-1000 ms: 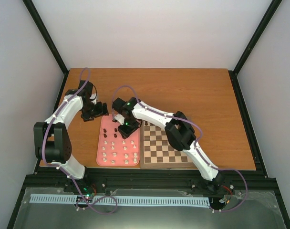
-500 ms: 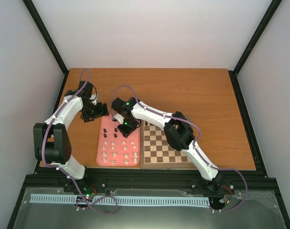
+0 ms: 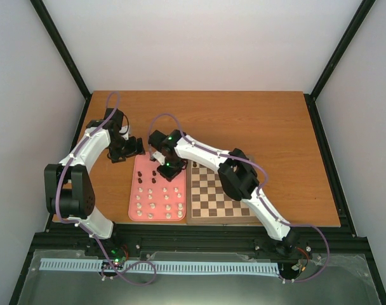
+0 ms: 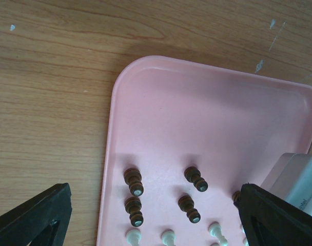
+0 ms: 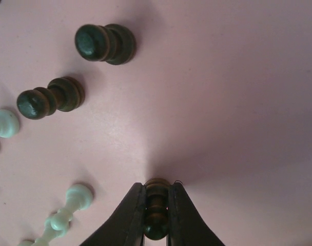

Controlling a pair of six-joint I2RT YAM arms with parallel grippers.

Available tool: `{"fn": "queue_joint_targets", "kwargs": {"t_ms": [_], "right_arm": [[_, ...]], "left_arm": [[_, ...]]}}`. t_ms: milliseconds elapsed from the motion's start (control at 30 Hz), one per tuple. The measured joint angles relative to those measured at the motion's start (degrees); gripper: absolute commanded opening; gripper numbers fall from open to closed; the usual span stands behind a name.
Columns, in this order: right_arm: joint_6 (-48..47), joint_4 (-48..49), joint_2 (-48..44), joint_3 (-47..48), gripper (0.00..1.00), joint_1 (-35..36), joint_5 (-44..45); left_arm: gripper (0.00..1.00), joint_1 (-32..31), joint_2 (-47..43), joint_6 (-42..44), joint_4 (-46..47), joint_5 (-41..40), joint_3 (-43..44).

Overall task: Set up the chess pieces on the board
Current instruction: Pick up the chess piece from the storage box, then place the chess piece on the chessboard.

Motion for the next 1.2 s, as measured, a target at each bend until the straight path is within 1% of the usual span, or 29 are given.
{"fn": "queue_joint_targets", "kwargs": {"t_ms": [167,267,333,467,600,700,867,967,1200], "right_arm": [[0.79,0.00,-2.14,-0.28,0.03,-0.46,2.05],[1.86,0.37,-7.82,-3.34,0.03,-1.31,2.71],[2.62,0.92,-14.01,-7.56,0.03,-2.45,3.08],[4.26,2.80,-28.13,-20.04,0.03,-6.67,3.69],[5.68,4.00,-36.48,-31.91,0.03,-12.39,4.81],[6.25,4.09,-38.03,-38.01,0.03,-16.17,6.47],[6.69,6.29,-38.12,-44.00,0.03,-18.84,8.52],[6.73,7.74,-38.12,-45.81,0.03,-19.87,8.87],[6.73,10.73,-37.88,-46.36,0.04,-21.18,9.35]], "left_arm": [[1.00,0.00,0.00,0.00,0.00,-0.02,0.00],[1.00,0.00,-0.02,0.02,0.00,-0.11,0.00],[1.00,0.00,-0.02,0.02,0.00,-0.22,0.00],[1.00,0.00,-0.02,0.00,0.00,-0.28,0.00],[1.00,0.00,-0.02,0.00,0.00,-0.31,0.00],[1.00,0.00,-0.02,0.00,0.00,-0.28,0.00],[1.00,0.00,0.02,0.00,0.00,-0.28,0.04],[1.00,0.00,0.11,0.00,-0.02,-0.28,0.15],[1.00,0.00,0.57,0.02,-0.02,-0.28,0.22]]}}
